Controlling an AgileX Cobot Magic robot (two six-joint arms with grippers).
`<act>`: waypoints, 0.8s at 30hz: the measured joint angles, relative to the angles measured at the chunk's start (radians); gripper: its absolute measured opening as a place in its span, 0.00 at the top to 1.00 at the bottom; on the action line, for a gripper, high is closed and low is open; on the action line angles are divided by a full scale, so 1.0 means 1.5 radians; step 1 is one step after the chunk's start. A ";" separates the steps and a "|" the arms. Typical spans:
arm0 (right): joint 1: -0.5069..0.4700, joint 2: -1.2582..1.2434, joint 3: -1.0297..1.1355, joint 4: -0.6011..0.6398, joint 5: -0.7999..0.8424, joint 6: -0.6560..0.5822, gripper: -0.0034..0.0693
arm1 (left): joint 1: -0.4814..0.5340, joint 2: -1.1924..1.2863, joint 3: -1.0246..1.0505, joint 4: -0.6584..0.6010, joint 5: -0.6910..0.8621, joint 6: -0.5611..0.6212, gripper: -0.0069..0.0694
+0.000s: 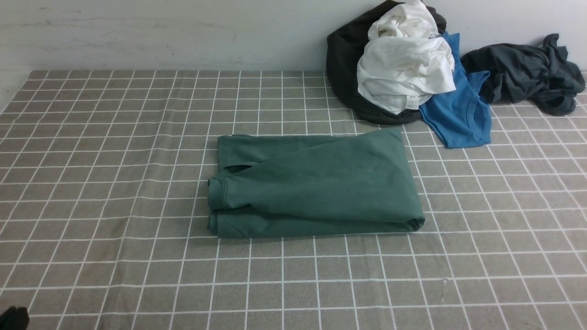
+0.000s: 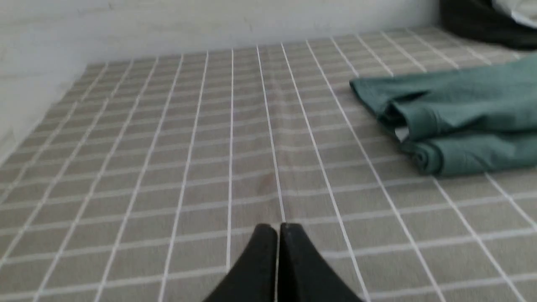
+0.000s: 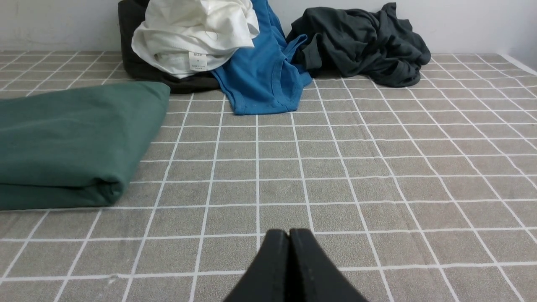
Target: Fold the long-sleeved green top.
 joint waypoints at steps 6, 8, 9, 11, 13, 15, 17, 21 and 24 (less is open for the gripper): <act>0.000 0.000 0.000 0.000 0.000 0.000 0.97 | 0.000 0.000 0.000 -0.004 0.021 0.000 0.92; 0.000 0.000 0.000 0.000 0.000 0.000 0.97 | 0.000 0.000 0.000 -0.004 0.021 0.000 0.92; 0.000 0.000 0.000 0.000 0.000 0.000 0.97 | 0.000 0.000 0.000 -0.004 0.021 0.000 0.92; 0.000 0.000 0.000 0.000 0.000 0.000 0.97 | 0.000 0.000 0.000 -0.004 0.019 0.000 0.92; 0.000 0.000 0.000 0.000 0.000 0.000 0.97 | 0.000 0.000 0.000 -0.004 0.018 0.000 0.92; 0.000 0.000 0.000 0.000 0.000 0.000 0.97 | 0.000 0.000 0.000 -0.004 0.018 0.000 0.92; 0.000 0.000 0.000 0.000 0.000 0.000 0.97 | 0.000 0.000 0.000 -0.004 0.018 0.000 0.92; 0.000 0.000 0.000 0.000 0.000 0.000 0.97 | 0.000 0.000 0.000 -0.004 0.018 0.000 0.92; 0.000 0.000 0.000 0.000 0.000 0.000 0.97 | 0.000 0.000 0.000 -0.004 0.018 0.000 0.92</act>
